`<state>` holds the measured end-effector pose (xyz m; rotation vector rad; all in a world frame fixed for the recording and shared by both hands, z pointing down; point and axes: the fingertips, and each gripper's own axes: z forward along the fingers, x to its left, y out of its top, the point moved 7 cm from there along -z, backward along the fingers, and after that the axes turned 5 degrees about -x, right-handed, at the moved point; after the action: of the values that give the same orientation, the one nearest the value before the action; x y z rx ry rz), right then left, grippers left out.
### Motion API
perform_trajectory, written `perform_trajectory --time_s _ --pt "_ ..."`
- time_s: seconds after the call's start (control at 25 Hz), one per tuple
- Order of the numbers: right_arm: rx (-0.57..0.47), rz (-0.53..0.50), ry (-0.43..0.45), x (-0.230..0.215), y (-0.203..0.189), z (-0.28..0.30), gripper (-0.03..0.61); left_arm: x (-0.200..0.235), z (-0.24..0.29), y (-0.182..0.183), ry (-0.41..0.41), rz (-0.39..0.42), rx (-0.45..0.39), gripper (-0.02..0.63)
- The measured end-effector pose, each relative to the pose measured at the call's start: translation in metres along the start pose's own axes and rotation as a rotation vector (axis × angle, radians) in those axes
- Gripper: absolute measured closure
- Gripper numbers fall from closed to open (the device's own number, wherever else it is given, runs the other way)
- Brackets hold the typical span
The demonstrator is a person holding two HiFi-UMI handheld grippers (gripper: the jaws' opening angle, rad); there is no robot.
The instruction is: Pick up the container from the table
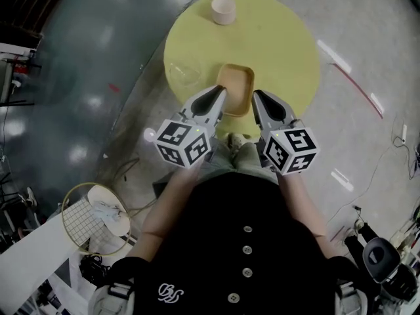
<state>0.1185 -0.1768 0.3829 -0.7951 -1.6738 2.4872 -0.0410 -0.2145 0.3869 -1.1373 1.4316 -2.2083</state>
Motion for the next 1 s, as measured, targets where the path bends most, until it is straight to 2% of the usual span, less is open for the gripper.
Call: perform_trajectory --time_s 0.52,0.8,1.0 --pt "0.083 0.073 -0.041 -0.014 -0.021 0.017 0.568 0.022 0.013 -0.020 0.036 -0.041 0.091 0.578" --pt "0.136 0.122 -0.081 -0.033 -0.033 0.026 0.513 0.035 0.027 -0.033 0.069 -0.072 0.152 0.577" --pt "0.168 0.156 -0.106 -0.044 -0.045 0.033 0.489 0.049 0.033 -0.045 0.106 -0.096 0.193 0.513"
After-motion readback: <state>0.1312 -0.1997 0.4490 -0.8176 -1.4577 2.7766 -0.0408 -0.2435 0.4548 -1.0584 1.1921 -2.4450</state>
